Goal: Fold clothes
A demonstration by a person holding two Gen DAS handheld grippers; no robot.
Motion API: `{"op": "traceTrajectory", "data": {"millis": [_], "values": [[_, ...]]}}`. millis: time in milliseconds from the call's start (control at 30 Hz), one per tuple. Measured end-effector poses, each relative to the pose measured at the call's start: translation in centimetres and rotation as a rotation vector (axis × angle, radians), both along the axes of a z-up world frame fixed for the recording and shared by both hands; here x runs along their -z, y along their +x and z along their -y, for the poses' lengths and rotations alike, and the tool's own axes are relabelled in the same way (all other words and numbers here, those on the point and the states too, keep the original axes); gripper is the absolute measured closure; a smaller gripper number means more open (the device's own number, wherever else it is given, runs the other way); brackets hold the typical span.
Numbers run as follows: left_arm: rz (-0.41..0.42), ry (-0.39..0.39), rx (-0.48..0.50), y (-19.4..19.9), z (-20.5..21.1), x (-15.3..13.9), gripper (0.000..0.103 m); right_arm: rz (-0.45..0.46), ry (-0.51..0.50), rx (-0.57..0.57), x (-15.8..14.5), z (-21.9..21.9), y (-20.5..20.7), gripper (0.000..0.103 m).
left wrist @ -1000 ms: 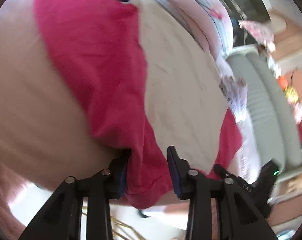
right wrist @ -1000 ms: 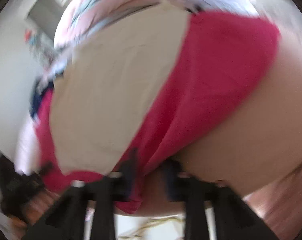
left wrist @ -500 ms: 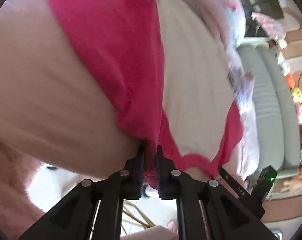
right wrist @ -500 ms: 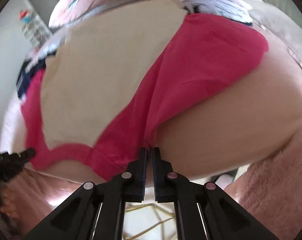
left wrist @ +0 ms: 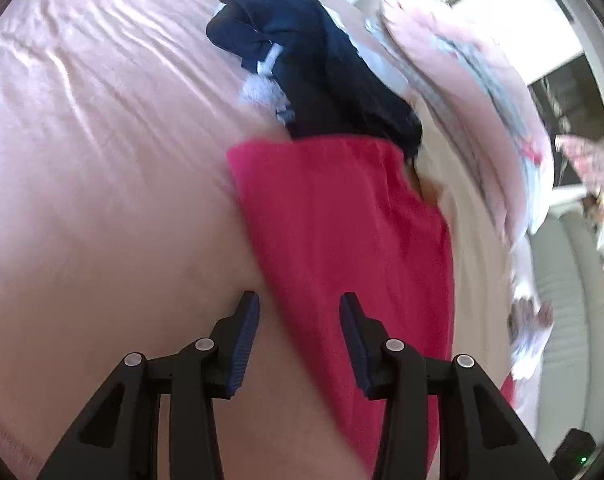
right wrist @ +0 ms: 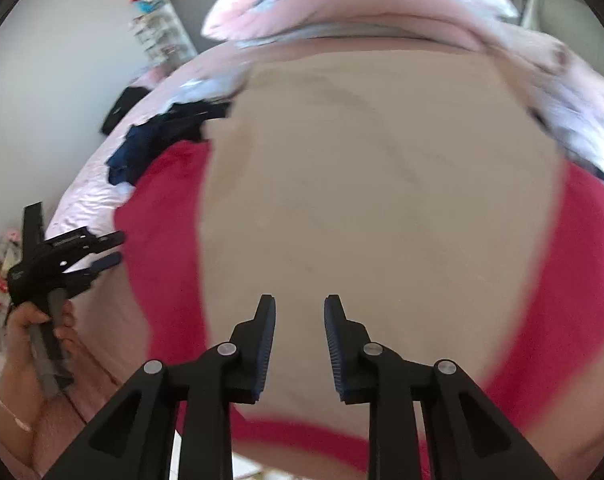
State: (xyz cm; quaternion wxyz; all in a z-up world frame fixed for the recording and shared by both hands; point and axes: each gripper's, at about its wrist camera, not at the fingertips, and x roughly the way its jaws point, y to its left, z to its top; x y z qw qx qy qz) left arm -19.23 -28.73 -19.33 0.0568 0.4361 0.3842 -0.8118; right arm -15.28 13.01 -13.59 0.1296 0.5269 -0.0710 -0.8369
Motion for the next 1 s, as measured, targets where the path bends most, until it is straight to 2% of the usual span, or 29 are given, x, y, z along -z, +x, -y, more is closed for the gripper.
{"op": "traceTrajectory", "data": {"millis": [67, 100, 133, 300, 433, 500, 600, 800, 967, 1000], "values": [[-0.031, -0.024, 0.006, -0.2, 1.0, -0.3, 0.068, 0.010, 0.002, -0.039, 0.6, 2.5, -1.4, 0.079], [-0.045, -0.045, 0.018, -0.3, 1.2, -0.8, 0.091, 0.016, 0.003, -0.058, 0.9, 3.8, -2.1, 0.079], [-0.059, -0.065, 0.029, -0.4, 1.4, -1.3, 0.101, 0.021, 0.003, -0.078, 1.1, 5.0, -2.7, 0.079], [-0.135, -0.178, 0.076, -0.8, 2.7, -4.6, 0.101, 0.031, 0.012, -0.169, 1.8, 10.5, -5.4, 0.079], [-0.117, -0.164, 0.142, -1.8, 5.4, -6.5, 0.101, -0.038, 0.016, -0.195, -0.4, 11.5, -5.2, 0.077], [-0.097, -0.167, 0.121, -1.2, 5.8, -6.6, 0.099, -0.013, 0.052, -0.210, 1.0, 12.2, -5.4, 0.072], [-0.066, -0.174, 0.080, -0.2, 6.1, -6.6, 0.098, 0.011, 0.115, -0.240, 3.6, 13.0, -5.4, 0.071], [-0.004, -0.188, -0.001, 1.9, 6.7, -6.6, 0.097, -0.028, 0.082, -0.154, 0.5, 7.1, -2.7, 0.071], [-0.043, -0.115, 0.352, 3.7, -4.1, -7.2, 0.097, -0.060, 0.054, -0.083, -1.9, 2.2, -0.5, 0.071], [-0.057, -0.112, 0.427, 3.9, -6.8, -6.9, 0.097, -0.058, 0.048, -0.076, -1.6, 1.2, -0.3, 0.071]]}}
